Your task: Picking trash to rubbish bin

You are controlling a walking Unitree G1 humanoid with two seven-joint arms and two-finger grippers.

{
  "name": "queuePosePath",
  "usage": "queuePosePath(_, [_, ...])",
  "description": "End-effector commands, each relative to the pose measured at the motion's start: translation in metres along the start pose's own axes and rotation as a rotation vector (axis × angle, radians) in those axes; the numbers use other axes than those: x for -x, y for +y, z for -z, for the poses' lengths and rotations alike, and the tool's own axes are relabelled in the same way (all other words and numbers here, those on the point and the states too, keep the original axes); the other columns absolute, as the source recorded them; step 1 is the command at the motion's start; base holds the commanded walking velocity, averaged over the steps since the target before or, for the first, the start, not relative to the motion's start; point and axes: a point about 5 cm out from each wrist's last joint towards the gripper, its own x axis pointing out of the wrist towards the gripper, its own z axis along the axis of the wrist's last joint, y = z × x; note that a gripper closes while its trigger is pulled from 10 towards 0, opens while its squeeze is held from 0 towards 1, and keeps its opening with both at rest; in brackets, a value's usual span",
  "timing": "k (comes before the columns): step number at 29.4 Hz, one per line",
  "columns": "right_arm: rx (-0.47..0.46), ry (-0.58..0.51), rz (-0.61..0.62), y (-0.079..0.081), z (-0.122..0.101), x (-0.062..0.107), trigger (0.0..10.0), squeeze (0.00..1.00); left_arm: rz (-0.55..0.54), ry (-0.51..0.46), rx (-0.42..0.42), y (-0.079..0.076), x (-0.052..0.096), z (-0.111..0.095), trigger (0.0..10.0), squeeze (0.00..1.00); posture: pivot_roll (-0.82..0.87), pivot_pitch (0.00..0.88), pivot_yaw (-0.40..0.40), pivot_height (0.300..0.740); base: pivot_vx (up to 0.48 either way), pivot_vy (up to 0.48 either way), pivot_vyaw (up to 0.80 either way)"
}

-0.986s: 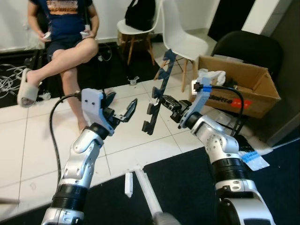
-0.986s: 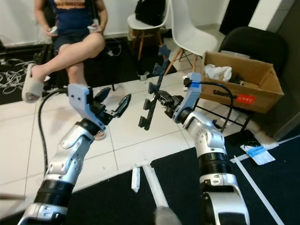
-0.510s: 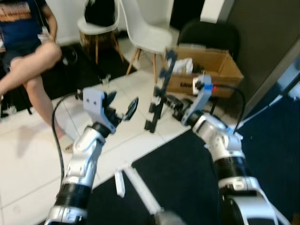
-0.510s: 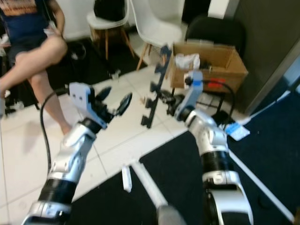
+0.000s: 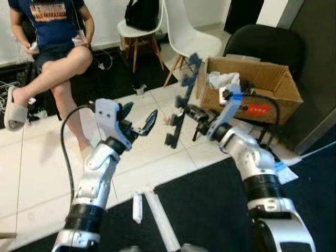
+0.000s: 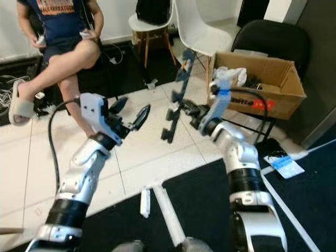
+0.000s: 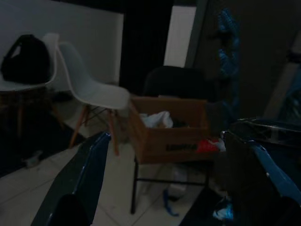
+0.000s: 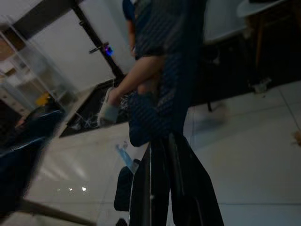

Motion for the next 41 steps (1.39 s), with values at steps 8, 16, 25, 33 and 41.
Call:
queuePosePath(8, [0.007,-0.006,0.017,-0.0046,-0.0018,0.0029,10.0,0.00,0.018,-0.003,0.003,-0.0032,-0.0010,0.0004,10.0,0.00,-0.04,0.000,-0.017,0.740,0.000,-0.469,0.00])
queuePosePath(16, [0.005,-0.006,0.017,-0.0046,-0.0021,0.0026,10.0,0.00,0.017,-0.005,0.005,-0.0027,-0.0010,0.0003,10.0,0.00,-0.04,0.000,-0.018,0.740,0.000,-0.469,0.00])
queuePosePath(25, [0.002,-0.005,0.018,-0.0048,-0.0018,0.0028,10.0,0.00,0.018,-0.006,0.005,-0.0025,-0.0005,0.0005,10.0,0.00,-0.04,0.000,-0.018,0.740,0.000,-0.469,0.00])
queuePosePath(33, [-0.001,-0.005,0.020,-0.0051,-0.0024,0.0027,10.0,0.00,0.006,-0.019,0.016,-0.0018,-0.0004,-0.0007,10.0,0.00,-0.04,0.000,-0.017,0.740,0.000,-0.151,0.00])
queuePosePath(41, [-0.001,-0.005,0.021,-0.0055,-0.0025,0.0027,10.0,0.00,0.025,-0.023,0.010,-0.0030,-0.0006,-0.0017,10.0,0.00,-0.04,0.000,-0.017,0.740,0.141,0.000,0.00])
